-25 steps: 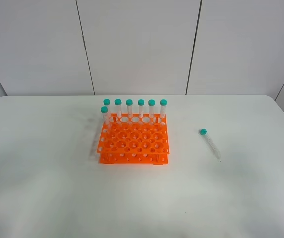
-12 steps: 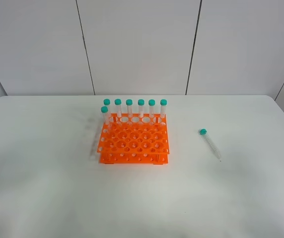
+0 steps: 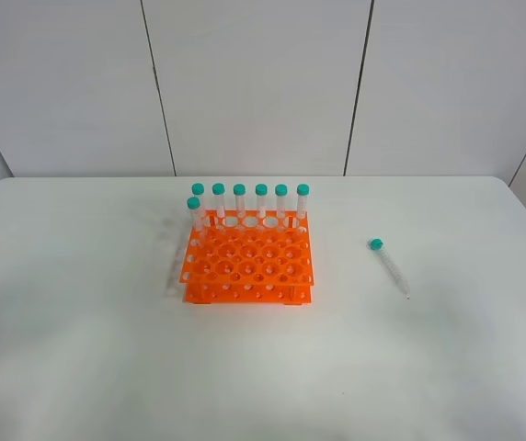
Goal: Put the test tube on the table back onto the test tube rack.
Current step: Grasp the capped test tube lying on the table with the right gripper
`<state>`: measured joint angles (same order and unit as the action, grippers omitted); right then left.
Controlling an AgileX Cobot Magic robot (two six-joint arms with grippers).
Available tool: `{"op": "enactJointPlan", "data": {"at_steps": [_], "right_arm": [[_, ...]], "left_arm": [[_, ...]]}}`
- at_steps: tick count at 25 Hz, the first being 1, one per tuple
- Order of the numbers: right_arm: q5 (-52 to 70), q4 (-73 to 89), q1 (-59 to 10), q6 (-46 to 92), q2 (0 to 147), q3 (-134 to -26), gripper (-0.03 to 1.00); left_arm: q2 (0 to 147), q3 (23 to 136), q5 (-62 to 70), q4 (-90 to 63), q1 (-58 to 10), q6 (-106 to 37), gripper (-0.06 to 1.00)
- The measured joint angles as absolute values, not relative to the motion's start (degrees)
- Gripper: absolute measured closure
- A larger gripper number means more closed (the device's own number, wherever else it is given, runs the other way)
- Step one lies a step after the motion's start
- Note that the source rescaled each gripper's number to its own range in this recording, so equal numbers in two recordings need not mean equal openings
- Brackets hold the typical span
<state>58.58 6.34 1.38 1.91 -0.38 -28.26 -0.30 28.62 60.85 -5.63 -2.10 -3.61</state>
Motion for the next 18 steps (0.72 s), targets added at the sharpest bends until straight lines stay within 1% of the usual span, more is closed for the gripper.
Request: {"op": "enactJointPlan", "data": {"at_steps": [18], "right_arm": [[58.6,6.3,1.4,1.9,-0.4,-28.3,0.06]], "left_arm": [[-0.3,28.6,60.8,-5.6,-2.1,-3.6,-0.06]]}}
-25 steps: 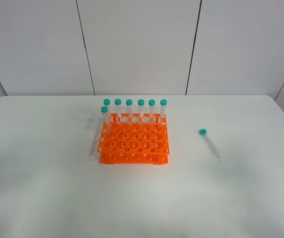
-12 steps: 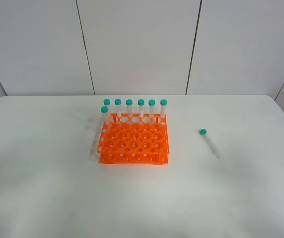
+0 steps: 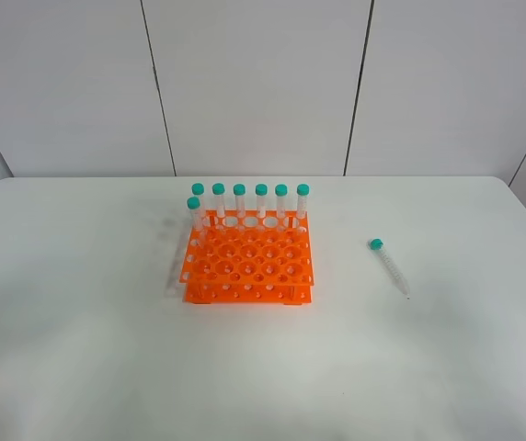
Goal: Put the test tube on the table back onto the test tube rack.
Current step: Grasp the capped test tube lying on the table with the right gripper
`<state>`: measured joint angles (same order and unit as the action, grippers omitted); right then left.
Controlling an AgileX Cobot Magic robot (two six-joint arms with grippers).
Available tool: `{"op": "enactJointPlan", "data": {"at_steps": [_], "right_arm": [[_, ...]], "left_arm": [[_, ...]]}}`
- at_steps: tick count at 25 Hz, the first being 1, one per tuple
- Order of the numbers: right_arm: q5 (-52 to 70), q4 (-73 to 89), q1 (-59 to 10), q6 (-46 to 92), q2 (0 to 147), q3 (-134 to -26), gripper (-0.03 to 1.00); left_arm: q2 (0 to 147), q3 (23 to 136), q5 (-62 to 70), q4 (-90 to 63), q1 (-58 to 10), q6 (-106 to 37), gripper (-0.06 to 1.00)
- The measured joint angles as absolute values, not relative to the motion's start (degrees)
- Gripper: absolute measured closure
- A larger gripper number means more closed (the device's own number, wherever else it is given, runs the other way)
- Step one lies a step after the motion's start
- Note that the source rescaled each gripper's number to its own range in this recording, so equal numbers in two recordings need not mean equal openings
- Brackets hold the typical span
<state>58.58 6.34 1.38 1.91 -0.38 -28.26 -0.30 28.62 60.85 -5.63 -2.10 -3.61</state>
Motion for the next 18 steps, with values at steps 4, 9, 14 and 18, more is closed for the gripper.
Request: {"op": "enactJointPlan", "data": {"at_steps": [4,9,14,18], "right_arm": [[58.2,7.9,1.4,1.9,-0.4,-29.9,0.06],[54.2,15.4,1.4,2.5,-0.2,-35.6,0.06],[53.4,17.7,1.4,5.4,9.4,-44.0,0.06],[54.4,21.3,1.4,13.2,21.9,-50.9,0.06]], "left_arm": [[-0.3,28.6,60.8,-5.6,-2.1,-3.6,-0.06],[-0.3,28.6,60.8,-5.6,-2.1,-3.6,-0.06],[-0.3,28.6,60.8,-5.6,-2.1,-3.6,-0.06],[-0.3,28.6,60.8,-5.6,-2.1,-3.6,-0.06]]}}
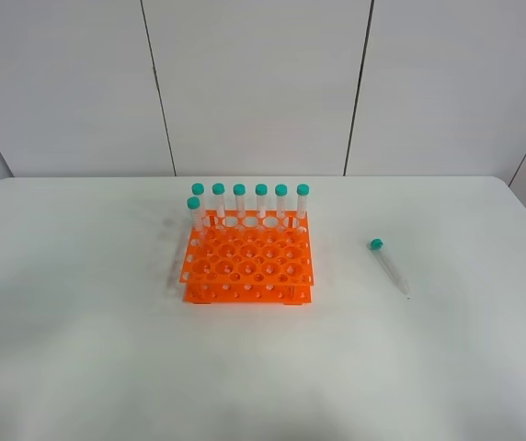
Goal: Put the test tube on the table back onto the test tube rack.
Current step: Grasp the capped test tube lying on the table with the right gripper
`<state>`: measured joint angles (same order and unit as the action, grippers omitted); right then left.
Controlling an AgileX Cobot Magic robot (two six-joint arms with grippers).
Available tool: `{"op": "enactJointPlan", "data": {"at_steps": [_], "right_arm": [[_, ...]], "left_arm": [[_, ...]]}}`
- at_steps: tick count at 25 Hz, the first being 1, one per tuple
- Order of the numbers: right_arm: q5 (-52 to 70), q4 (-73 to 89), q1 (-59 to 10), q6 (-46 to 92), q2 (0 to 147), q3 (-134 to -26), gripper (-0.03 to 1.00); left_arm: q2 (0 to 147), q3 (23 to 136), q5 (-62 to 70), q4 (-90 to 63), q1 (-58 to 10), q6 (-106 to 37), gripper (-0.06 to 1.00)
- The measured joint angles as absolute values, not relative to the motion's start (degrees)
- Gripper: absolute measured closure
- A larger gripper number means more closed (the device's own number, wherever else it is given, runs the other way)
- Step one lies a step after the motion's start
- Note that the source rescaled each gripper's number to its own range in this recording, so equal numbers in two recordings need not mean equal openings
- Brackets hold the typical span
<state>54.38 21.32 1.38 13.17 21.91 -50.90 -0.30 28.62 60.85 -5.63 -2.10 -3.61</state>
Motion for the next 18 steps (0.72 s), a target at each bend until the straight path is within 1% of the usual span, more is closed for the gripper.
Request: {"op": "enactJointPlan", "data": {"at_steps": [6,10,13,18], "right_arm": [[54.2,25.1,1.4,21.5,39.4,-58.0,0.07],[51.8,22.9,1.4,23.5,47.4,-58.5,0.17],[51.2,20.6,1.4,24.8,53.3,-58.5,0.20],[47.9,18.6,1.4,25.7,62.6,-58.7,0.20]], "left_arm": [[-0.3,28.6,60.8,-5.6,-2.1,-3.7,-0.06],[-0.3,28.6,60.8,-5.6,-2.1,-3.7,-0.06],[-0.3,28.6,60.8,-5.6,-2.1,-3.7,-0.06],[-0.3,28.6,60.8,-5.6,-2.1,-3.7,-0.06]]}}
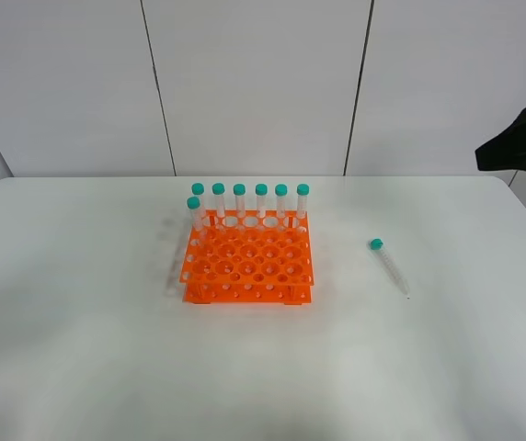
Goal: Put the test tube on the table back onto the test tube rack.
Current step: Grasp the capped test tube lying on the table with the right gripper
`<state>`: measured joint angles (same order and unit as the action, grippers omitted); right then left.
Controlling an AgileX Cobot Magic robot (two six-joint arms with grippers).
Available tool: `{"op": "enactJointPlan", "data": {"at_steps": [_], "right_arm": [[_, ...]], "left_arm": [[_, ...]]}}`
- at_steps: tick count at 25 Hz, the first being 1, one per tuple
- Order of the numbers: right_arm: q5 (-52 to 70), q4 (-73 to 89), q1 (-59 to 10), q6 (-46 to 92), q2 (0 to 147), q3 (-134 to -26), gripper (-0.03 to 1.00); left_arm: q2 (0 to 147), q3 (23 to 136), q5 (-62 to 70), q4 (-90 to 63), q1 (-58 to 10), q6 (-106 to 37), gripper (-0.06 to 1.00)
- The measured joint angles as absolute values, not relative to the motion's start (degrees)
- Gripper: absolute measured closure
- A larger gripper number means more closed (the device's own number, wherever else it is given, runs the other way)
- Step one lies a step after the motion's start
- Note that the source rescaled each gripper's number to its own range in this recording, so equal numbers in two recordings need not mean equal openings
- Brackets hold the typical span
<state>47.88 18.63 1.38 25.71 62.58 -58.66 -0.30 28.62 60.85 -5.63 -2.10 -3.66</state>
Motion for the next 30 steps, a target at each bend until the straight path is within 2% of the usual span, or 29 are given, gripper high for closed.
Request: {"op": "enactJointPlan", "data": {"at_steps": [14,22,30], "right_arm": [[39.0,15.7,1.4,27.5,86.7,-59.0,0.20],[38.2,13.3,1.4,27.4,98.3,-65.5,0.20],[40.3,10.7,-3.8,25.2,108.0,-71.6,0.20]], "left_arm": [[-0.3,28.6,60.8,-5.6,-2.1,-3.7,-0.06],[-0.3,28.6,60.8,-5.6,-2.1,-3.7,-0.06],[-0.3,28.6,60.8,-5.6,-2.1,-3.7,-0.06]]}}
